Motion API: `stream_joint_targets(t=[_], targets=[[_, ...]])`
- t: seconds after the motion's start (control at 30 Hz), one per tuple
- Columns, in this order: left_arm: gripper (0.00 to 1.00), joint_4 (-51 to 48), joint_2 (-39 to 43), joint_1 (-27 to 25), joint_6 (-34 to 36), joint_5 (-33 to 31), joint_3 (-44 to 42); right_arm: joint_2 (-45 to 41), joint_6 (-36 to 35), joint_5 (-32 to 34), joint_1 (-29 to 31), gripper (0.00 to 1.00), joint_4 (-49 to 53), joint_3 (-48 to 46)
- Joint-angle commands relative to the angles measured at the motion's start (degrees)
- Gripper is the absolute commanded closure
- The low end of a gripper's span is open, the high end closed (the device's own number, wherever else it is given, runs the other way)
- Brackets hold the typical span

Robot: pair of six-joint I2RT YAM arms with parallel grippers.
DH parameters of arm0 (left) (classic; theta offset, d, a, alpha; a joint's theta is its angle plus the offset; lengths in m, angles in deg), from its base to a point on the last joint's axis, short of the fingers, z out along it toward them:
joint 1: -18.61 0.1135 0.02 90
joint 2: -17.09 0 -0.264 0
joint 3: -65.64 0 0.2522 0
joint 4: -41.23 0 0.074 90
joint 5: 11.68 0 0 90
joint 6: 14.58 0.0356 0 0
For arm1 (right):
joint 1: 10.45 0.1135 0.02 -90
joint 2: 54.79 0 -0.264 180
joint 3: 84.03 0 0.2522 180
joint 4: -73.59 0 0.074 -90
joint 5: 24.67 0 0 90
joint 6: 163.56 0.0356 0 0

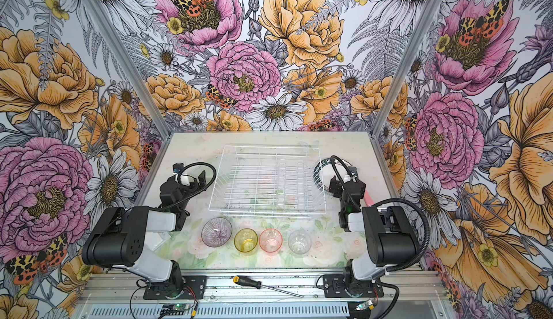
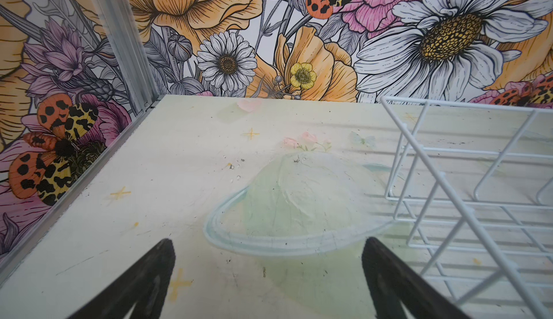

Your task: Unload the mixed dishes from the dish rack

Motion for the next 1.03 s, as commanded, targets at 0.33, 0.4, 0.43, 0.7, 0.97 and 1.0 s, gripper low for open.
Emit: stream_joint_targets(t=[0.33,0.4,0.43,0.7,0.97,1.0], targets=[[0.01,2.17,0.27,-3.24,1.51,-7.65,-0.58,0.16,-0.81,2.67,0.56,0.00,-3.96,1.38],[0.01,1.98,0.26,-3.26,1.47,-7.50,-0.47,-0.06,-0.73,2.68,0.55,0.01,-3.45,1.38],[0.01,1.81,0.26,-3.23,1.42,-7.31,-0.30,0.12,-0.78,2.63,0.56,0.00,-3.76,1.39],[0.01,0.87,0.22,-2.62,1.16,-6.34,0.13,0.01,-0.76,2.68,0.54,0.01,-3.62,1.39],[0.01,0.21,0.21,-2.16,0.76,-5.66,0.51,0.09,-0.73,2.66,0.52,0.01,-3.59,1.37],[0.01,0.28,0.28,-2.13,0.75,-5.63,0.35,-0.05,-0.73,2.66,0.55,0.01,-3.67,1.37]])
